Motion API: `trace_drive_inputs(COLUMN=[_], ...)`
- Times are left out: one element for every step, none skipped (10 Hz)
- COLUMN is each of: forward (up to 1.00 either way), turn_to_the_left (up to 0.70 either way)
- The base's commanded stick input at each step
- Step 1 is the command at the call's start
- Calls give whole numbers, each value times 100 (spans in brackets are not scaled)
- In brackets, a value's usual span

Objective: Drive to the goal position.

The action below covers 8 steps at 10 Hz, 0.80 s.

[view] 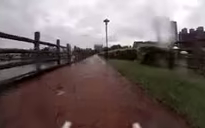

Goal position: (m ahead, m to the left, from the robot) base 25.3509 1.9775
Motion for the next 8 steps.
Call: trace_drive_inputs(forward=[50,50,50,50,50,50,50,50], turn_to_the_left=[50,38,14,0,0,0,0,0])
